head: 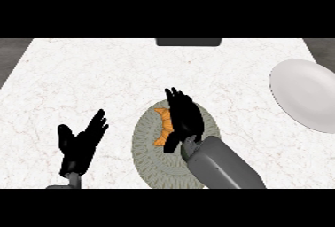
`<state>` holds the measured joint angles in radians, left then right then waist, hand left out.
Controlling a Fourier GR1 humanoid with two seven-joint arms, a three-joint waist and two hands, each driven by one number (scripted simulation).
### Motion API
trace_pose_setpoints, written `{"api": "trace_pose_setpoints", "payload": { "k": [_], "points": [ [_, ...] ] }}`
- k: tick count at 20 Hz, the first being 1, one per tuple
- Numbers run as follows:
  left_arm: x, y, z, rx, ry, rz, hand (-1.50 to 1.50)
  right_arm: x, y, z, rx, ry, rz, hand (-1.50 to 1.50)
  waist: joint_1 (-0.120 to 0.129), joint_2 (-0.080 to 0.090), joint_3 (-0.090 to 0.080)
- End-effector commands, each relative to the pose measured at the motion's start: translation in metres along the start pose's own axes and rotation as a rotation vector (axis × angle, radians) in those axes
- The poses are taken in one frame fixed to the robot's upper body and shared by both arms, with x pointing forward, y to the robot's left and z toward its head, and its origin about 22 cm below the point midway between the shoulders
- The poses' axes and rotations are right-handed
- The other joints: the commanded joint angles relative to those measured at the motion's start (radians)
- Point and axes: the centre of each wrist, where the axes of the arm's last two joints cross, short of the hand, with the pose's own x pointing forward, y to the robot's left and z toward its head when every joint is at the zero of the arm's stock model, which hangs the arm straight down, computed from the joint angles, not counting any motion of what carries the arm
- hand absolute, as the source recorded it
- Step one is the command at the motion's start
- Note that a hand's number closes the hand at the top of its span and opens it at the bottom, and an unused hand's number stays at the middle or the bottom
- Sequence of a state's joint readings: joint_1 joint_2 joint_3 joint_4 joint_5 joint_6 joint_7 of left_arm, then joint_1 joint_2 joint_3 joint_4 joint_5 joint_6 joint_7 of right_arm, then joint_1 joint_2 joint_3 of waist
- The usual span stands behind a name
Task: Pick the croissant from the placemat and place it in the plate
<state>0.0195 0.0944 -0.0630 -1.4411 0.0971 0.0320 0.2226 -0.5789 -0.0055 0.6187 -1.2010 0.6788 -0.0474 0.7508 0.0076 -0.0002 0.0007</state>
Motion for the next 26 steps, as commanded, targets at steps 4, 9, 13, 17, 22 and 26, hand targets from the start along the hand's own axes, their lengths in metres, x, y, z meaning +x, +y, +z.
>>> {"api": "trace_pose_setpoints", "payload": {
  "k": [4,9,13,17,22,26],
  "points": [
    [0.001,-0.02,-0.016,0.0,0.014,-0.006,0.0,-0.012,0.026,-0.012,0.026,0.021,0.011,-1.5,0.001,0.002,-0.001],
    [-0.019,0.003,-0.006,-0.01,0.014,-0.02,0.0,-0.004,0.032,-0.017,0.073,0.034,0.056,-1.5,0.006,0.002,-0.001],
    [0.01,-0.009,-0.006,-0.01,0.0,-0.018,0.0,-0.019,0.042,-0.025,0.128,-0.044,0.159,1.5,0.003,0.001,-0.001],
    [0.019,0.003,-0.005,0.004,-0.007,-0.007,0.0,-0.032,0.055,-0.029,0.064,-0.057,0.176,1.5,0.007,0.002,0.0],
    [-0.001,0.009,-0.01,0.008,0.014,0.003,0.0,-0.009,0.03,-0.016,0.024,-0.087,0.193,1.5,-0.009,-0.001,-0.001],
    [-0.007,0.006,0.011,0.055,0.026,0.013,0.0,-0.059,0.05,0.036,0.022,-0.199,0.188,1.5,-0.041,-0.016,-0.001]
  ]
}}
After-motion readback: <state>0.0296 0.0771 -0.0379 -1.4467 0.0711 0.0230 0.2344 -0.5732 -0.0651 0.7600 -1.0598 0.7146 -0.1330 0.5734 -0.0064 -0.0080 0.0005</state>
